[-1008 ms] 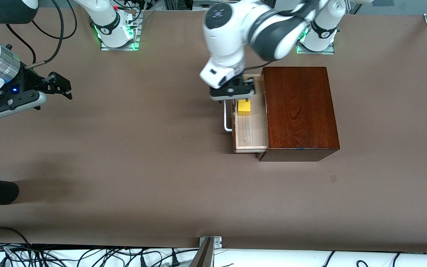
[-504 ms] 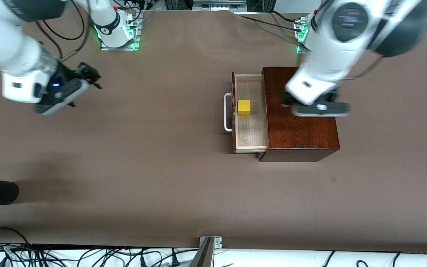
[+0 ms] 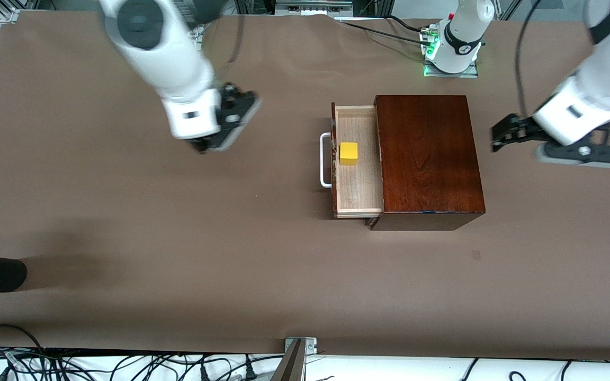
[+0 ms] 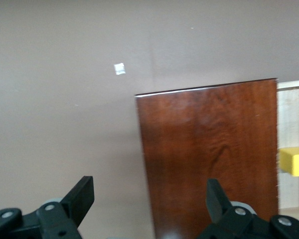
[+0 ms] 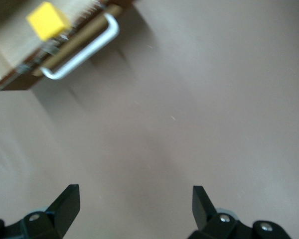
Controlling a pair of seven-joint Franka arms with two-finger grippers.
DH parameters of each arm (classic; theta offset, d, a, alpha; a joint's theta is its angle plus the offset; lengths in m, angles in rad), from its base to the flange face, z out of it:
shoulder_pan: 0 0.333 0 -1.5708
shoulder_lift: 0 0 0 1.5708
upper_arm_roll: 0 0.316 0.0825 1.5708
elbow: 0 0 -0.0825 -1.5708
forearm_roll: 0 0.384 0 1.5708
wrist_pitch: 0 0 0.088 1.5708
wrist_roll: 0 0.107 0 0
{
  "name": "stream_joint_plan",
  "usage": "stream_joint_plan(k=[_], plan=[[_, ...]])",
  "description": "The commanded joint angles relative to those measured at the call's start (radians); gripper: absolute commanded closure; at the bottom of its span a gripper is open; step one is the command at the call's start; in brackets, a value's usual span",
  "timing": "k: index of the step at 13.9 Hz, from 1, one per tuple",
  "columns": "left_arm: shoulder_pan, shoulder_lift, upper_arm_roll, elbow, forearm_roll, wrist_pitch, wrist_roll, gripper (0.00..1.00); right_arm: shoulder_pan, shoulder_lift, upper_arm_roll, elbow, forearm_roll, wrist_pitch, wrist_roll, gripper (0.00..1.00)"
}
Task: Open drawer, take yellow block, close drawer
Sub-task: 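Lower the right gripper into the drawer over the yellow block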
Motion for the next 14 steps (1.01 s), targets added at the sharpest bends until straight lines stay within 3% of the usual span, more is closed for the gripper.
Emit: stream_joint_plan(k=[1,3,5,11,14], plan=[[-0.061,-0.104,0.112,-0.132,-0.025,0.082,0.048,0.00,0.102,0.131,-0.013,0.141,-0.004,0.037,-0.019,0.00],[-0.056,-0.138,0.121,-0.218,-0.028,0.204,0.050,0.00,0.174,0.194,-0.013,0.159,-0.025,0.152,-0.023,0.00],[-0.060,-0.139,0.132,-0.227,-0.087,0.205,0.039,0.00,0.220,0.251,-0.013,0.191,-0.074,0.243,-0.031,0.00],[-0.050,-0.097,0.132,-0.206,-0.097,0.150,0.027,0.00,0.334,0.461,-0.015,0.360,-0.197,0.252,-0.091,0.00],[-0.050,-0.083,0.173,-0.195,-0.101,0.150,0.034,0.00,0.351,0.518,-0.019,0.391,-0.203,0.284,-0.112,0.00]])
